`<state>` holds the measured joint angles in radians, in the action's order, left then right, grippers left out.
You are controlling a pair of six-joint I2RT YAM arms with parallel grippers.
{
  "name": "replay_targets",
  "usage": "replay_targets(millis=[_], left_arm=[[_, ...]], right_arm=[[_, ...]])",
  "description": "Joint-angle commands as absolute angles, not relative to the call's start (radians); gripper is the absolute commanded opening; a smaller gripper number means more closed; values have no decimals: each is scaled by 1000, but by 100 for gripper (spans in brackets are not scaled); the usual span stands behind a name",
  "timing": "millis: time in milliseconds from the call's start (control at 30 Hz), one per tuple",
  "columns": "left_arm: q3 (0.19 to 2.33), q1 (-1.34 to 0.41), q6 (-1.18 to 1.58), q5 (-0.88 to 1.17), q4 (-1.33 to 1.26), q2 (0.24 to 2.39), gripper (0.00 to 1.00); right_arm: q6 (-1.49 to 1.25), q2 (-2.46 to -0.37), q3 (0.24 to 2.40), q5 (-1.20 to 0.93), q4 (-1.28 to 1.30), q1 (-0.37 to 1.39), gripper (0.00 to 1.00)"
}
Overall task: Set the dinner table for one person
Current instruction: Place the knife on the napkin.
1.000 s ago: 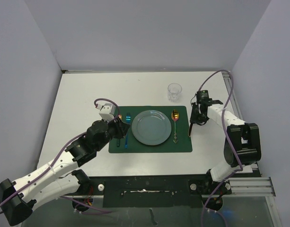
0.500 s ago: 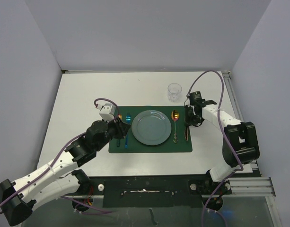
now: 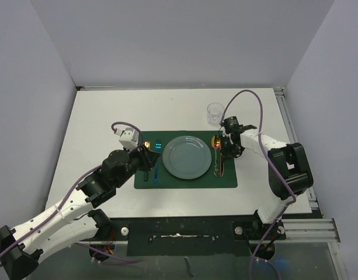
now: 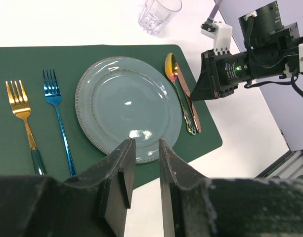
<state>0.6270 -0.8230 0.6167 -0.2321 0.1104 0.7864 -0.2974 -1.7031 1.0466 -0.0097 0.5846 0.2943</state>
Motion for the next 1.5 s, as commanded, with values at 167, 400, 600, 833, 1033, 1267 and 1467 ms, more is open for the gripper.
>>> replay_targets(millis=[167, 400, 600, 833, 1033, 1267, 1467], left_arm=[[628, -827, 617, -240, 89, 754, 23], [625, -827, 619, -234, 81, 764, 23], [621, -827, 621, -239, 94, 747, 23], [618, -826, 624, -248, 112, 720, 23], [611, -827, 628, -254, 117, 708, 23], [609, -827, 629, -255, 117, 704, 23], [603, -827, 628, -255, 111, 703, 23]], right_arm=[[-291, -1696, 1087, 9, 571, 309, 0], [-302, -1703, 1114, 35, 583, 321, 13], [-313, -1711, 1125, 48, 582, 351, 27], [-316, -1756, 1143, 82, 593, 381, 27], [-318, -1779, 1165, 157, 624, 419, 26], [-327, -1778, 1167, 224, 657, 433, 26], [-352, -1764, 1135, 263, 671, 443, 26]])
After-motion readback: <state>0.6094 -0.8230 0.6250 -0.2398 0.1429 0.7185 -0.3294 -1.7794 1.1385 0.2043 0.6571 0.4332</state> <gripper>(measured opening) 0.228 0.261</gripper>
